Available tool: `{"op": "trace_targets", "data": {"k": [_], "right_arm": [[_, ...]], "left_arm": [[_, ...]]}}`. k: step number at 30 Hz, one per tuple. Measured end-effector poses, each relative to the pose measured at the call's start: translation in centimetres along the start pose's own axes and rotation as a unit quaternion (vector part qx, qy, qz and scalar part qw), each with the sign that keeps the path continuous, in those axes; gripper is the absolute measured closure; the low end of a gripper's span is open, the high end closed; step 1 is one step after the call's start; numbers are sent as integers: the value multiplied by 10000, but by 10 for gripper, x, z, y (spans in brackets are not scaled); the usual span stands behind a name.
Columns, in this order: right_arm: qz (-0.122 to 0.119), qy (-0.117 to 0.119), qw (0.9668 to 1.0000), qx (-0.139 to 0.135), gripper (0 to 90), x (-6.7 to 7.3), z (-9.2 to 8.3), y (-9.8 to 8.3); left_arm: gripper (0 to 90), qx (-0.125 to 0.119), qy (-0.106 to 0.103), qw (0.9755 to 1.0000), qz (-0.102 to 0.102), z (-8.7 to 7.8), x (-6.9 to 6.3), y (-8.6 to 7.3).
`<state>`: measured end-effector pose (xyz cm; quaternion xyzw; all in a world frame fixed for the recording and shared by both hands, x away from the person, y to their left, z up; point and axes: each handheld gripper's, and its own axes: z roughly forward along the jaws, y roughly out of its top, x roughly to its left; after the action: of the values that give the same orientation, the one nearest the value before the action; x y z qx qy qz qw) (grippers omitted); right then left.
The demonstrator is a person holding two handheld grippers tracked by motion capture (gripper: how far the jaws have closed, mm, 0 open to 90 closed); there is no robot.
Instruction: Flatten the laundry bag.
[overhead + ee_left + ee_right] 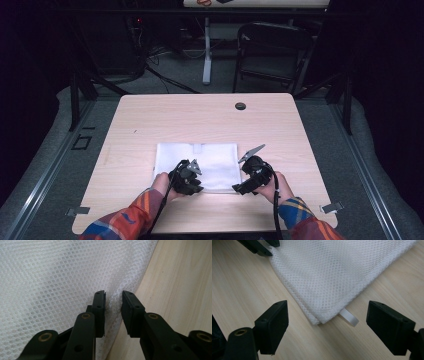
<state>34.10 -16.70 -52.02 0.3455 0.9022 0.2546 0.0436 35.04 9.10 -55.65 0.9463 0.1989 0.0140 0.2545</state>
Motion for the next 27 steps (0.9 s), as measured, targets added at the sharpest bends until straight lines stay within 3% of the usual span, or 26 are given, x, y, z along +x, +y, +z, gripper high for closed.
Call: {"op": "trace_targets", "data": {"k": [8,19,27], "right_arm": [[-72,22,10000,17,184,2,1,0],[-121,-13,9999,74,192,3,1,1],[-173,36,9998,56,277,7,4,0]], "left_arm": [[800,-67,-70,10000,-18,-4,2,0],[839,-88,56,9999,14,-9,2,0],[851,-189,141,9997,-61,-13,1,2]]}}
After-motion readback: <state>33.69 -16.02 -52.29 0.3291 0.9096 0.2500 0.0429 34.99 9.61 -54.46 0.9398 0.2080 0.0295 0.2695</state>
